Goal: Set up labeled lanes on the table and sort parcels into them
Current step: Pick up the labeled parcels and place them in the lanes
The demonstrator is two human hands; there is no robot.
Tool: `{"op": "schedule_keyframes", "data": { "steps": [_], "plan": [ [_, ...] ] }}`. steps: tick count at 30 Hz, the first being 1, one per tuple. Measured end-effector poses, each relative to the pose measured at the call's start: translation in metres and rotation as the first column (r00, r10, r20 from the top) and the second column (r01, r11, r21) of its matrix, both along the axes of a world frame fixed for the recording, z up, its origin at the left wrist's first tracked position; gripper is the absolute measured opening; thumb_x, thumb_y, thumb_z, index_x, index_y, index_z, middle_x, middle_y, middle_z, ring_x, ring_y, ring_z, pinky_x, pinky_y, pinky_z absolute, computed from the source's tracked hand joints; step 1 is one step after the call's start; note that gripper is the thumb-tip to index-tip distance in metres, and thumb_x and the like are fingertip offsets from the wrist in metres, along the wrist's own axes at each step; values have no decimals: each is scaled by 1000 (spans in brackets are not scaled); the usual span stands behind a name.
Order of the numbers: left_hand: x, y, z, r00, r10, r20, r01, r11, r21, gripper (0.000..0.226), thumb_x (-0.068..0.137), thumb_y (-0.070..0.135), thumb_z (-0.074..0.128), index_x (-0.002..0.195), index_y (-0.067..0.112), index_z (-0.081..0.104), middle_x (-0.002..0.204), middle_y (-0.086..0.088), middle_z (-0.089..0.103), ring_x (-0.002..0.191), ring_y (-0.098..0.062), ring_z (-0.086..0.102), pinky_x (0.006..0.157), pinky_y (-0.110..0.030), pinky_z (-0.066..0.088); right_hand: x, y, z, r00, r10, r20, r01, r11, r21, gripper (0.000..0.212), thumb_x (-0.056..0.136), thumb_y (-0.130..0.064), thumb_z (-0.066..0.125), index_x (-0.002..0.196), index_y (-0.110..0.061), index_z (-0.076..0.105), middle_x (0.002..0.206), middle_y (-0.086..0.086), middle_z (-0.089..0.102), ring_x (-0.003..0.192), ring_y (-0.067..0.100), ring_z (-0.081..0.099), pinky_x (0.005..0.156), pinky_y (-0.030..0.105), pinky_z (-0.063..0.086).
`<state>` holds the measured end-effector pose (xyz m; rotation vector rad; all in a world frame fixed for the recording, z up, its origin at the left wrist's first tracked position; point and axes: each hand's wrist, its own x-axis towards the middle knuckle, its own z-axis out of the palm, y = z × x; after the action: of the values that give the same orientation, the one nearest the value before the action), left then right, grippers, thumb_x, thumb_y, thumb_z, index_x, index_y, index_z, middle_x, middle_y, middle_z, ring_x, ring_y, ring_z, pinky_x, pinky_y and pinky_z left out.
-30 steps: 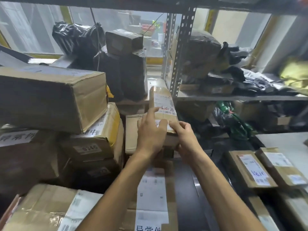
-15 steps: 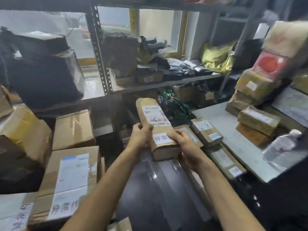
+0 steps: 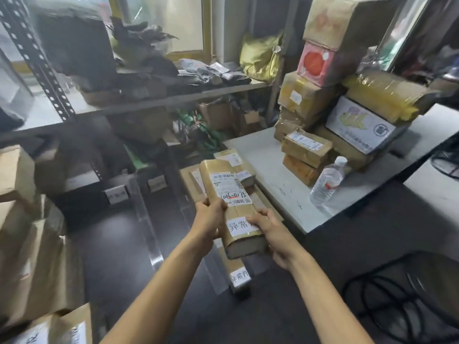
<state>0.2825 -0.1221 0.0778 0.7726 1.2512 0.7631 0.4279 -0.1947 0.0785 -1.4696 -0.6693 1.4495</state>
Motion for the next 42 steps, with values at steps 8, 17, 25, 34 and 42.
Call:
{"op": "schedule_keyframes", "data": {
  "steps": [8,17,25,34,42],
  "plan": [
    [37,10,-43,980,-117,-162,99,988,-117,27,96,16,45,123,19,46,103,-6,68,84,-21,68,60,-33,55,48,14,-55,987,133,89,-119,982,-145,43,99,-18,62,140,-19,48,125,8,68,100,19,73,66,24,56],
    [47,60,-111,898,-324,-299,216,914,-343,36,101,41,41,107,11,61,96,-13,70,88,-30,70,79,-44,62,62,50,-91,822,471,320,-347,860,-375,60,92,-19,59,144,-28,31,128,0,58,104,10,63,76,18,49],
    [62,74,-135,896,-325,-303,188,895,-404,33,99,35,39,106,12,61,95,-13,72,87,-30,69,81,-45,60,68,80,-97,644,655,396,-433,739,-516,74,86,-27,49,154,-22,19,132,5,63,116,25,64,102,42,51],
    [64,73,-142,899,-264,-348,105,904,-414,31,98,31,46,123,13,53,105,-13,71,95,-31,68,77,-47,60,68,89,-103,499,755,425,-500,652,-571,64,94,-22,49,152,-14,23,140,10,58,124,30,60,107,44,48],
    [69,71,-146,907,-218,-361,58,912,-406,43,96,31,50,135,13,43,109,-14,70,96,-32,68,69,-46,57,70,91,-106,416,785,459,-514,619,-593,57,95,-21,52,147,-12,30,142,14,57,127,33,57,107,45,48]
  ]
}}
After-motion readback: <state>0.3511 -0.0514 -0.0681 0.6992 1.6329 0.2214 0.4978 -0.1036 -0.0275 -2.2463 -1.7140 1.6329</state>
